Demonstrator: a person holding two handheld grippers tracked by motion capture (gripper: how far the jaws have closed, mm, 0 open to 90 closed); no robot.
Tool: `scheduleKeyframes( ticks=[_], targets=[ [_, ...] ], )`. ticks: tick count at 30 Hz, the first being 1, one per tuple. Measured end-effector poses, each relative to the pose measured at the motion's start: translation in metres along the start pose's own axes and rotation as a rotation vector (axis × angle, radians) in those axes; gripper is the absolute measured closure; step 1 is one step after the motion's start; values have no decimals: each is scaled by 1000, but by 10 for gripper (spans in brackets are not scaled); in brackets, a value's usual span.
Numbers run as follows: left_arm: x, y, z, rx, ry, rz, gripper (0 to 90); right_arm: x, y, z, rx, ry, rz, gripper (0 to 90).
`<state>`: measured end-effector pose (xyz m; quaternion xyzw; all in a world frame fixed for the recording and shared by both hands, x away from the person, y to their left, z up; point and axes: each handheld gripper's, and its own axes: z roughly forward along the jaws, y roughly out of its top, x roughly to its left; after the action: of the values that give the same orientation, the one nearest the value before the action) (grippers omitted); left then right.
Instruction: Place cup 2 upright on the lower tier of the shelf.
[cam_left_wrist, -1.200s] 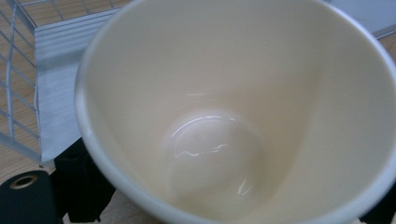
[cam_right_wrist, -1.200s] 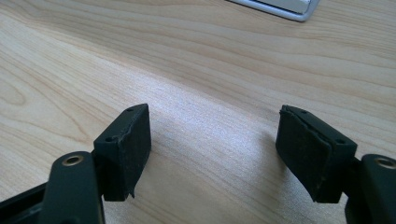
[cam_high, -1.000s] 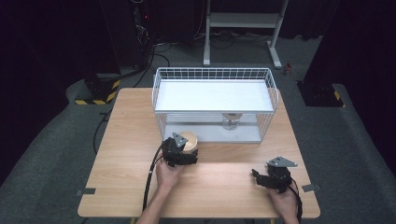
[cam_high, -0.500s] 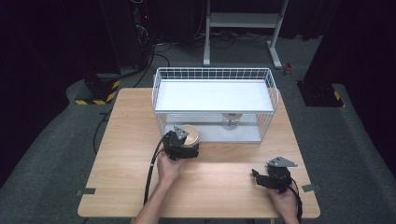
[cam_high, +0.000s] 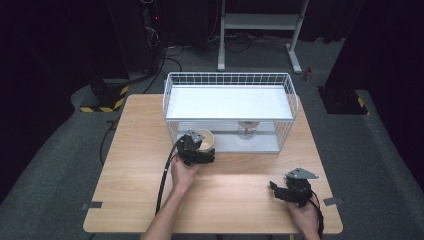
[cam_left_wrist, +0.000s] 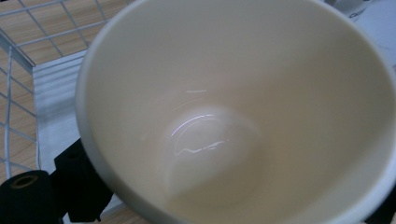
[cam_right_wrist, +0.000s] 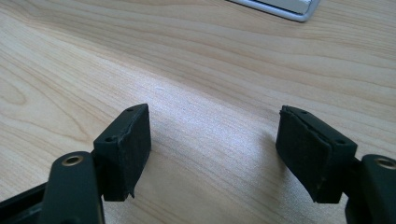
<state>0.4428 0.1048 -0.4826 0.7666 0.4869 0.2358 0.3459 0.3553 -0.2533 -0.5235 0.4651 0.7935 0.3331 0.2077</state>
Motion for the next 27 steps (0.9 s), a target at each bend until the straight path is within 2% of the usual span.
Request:
scheduleKeyframes(
  ticks=[8, 19, 24, 27],
  targets=[
    [5, 0, 4, -22, -16, -19, 86, 0, 0, 0, 0, 0, 0, 266],
    [8, 1, 10, -50, -3, -23, 85, 0, 0, 0, 1, 0, 3, 266],
    [9, 10, 15, -2, 10, -22, 84, 0, 0, 0, 1, 0, 3, 265],
    [8, 9, 18, -22, 11, -43, 84, 0, 0, 0, 1, 0, 3, 265]
  ],
)
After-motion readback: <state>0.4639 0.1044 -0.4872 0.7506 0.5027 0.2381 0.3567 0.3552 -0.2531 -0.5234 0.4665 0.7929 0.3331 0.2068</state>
